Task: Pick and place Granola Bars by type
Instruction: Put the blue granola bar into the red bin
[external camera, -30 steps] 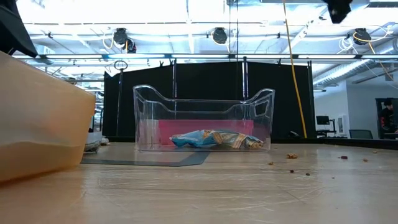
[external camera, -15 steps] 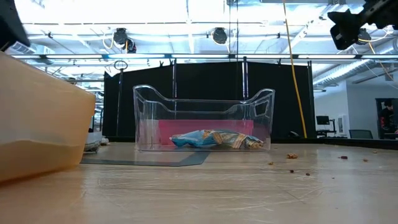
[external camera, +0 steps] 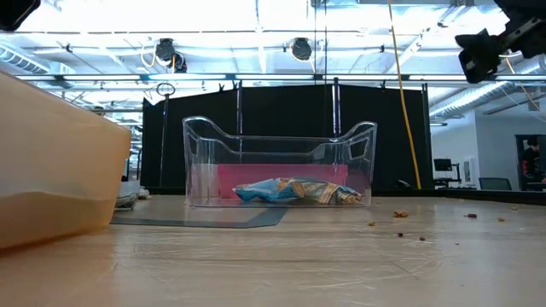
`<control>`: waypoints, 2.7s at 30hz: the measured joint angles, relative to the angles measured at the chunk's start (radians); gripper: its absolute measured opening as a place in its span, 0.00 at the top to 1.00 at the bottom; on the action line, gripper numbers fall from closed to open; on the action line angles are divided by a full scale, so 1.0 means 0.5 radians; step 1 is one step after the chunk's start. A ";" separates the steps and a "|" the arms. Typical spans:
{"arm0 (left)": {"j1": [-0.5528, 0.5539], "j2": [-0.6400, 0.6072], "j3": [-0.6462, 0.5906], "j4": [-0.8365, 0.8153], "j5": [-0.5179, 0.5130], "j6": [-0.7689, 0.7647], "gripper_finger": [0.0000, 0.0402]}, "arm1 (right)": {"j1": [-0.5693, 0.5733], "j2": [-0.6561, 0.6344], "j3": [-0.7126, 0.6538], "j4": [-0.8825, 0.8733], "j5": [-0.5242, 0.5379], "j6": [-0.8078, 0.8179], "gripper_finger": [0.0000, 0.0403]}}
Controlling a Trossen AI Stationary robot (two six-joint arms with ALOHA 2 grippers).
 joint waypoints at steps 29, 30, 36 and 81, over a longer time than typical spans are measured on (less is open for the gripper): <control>0.209 -0.500 0.000 -0.577 -0.178 0.282 0.01 | 0.090 -0.011 -0.581 0.920 0.339 -0.002 0.34; 0.239 -0.529 0.000 -0.676 -0.124 0.302 0.01 | 0.103 -0.010 -0.593 0.896 0.363 0.015 0.34; 0.466 -0.611 0.000 -1.104 0.017 0.627 0.01 | 0.120 -0.003 -0.594 0.874 0.448 0.055 0.34; 1.172 0.143 0.001 -0.596 1.041 0.642 0.01 | 0.118 0.001 -0.602 0.741 0.446 0.138 0.34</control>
